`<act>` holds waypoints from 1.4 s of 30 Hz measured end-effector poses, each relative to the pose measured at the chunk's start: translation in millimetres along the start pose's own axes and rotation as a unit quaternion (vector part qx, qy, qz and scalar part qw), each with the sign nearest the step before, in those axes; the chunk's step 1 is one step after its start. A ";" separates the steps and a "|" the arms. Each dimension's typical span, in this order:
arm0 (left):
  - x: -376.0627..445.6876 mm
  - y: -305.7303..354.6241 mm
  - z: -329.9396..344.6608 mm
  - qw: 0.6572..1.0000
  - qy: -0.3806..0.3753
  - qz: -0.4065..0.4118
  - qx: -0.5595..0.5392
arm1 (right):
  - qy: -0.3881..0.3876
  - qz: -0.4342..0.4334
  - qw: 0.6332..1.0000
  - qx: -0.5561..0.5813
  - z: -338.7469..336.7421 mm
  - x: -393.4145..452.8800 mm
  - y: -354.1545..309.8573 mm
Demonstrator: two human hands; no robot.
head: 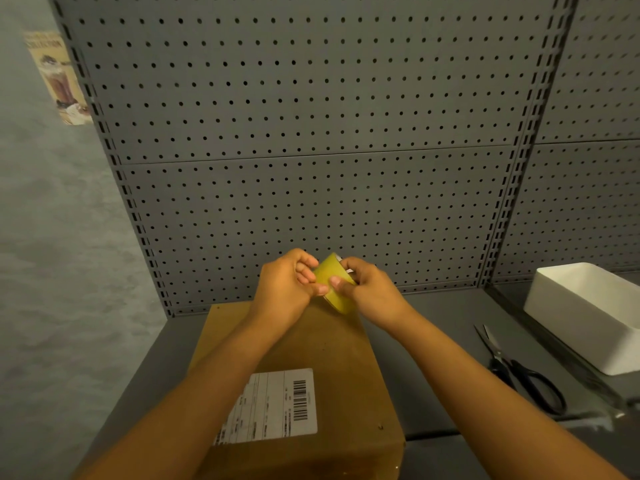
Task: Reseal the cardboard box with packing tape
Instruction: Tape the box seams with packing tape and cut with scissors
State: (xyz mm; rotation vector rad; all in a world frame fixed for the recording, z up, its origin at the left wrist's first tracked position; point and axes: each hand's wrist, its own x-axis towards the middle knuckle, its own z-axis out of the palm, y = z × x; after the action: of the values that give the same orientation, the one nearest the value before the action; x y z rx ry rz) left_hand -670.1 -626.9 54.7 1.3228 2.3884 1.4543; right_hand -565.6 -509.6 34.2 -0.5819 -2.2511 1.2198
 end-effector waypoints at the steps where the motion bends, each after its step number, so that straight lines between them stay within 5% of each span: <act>1: 1.4 0.4 -0.7 1.000 0.003 -0.003 0.007 | -0.001 0.000 1.000 0.001 -0.4 0.1 0.4; 42: -0.7 -0.4 0.1 0.998 0.019 -0.031 0.051 | -0.002 0.022 0.999 0.033 0.2 -2.2 2.3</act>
State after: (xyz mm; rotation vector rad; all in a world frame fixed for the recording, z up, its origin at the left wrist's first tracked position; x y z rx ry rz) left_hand -669.9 -627.4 54.1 1.2377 2.5352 1.3719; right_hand -563.7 -509.9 31.6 -0.6059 -2.2032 1.3131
